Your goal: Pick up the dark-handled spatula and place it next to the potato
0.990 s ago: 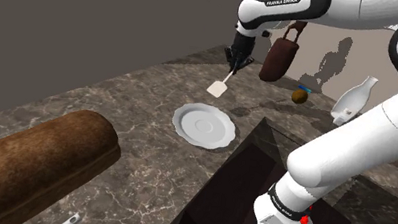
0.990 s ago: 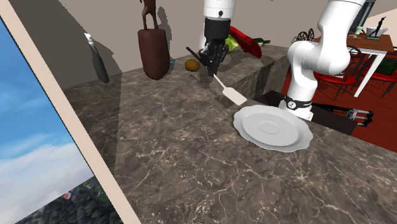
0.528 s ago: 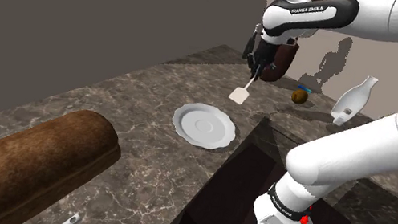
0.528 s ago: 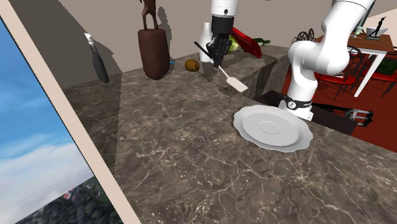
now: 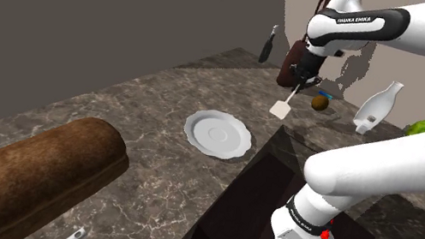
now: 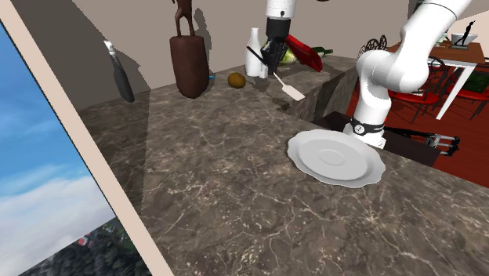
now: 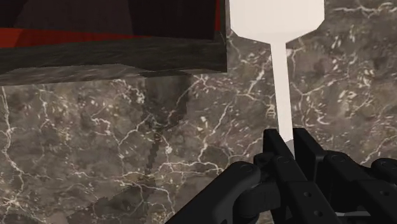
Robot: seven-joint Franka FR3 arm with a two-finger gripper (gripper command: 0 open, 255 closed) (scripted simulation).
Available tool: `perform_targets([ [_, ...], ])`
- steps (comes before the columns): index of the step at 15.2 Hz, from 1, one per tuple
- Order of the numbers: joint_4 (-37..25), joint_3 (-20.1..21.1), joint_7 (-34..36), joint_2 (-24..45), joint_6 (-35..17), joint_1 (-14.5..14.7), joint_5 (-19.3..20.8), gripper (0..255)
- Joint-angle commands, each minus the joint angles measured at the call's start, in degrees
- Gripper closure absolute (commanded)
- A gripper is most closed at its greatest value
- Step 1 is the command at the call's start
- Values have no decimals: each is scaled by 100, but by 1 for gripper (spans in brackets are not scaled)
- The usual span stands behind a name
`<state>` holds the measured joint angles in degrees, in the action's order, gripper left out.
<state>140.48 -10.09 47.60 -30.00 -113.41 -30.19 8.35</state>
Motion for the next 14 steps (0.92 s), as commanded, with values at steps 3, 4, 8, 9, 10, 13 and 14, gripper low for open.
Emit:
perform_targets([
  [3, 127, -433, -557, -208, 24, -274, 245, 255],
  [4, 139, -543, -694, -245, 32, -342, 306, 255],
  [8, 121, -992, -1255, -318, 50, -600, 542, 255],
  [9, 100, -1107, -1398, -318, 51, -662, 597, 255],
  [10, 72, -1224, -1542, -310, 51, -720, 650, 255],
  [13, -51, -1582, -1980, -245, 41, -876, 792, 255],
  [14, -105, -1704, -2128, -209, 34, -921, 832, 255],
])
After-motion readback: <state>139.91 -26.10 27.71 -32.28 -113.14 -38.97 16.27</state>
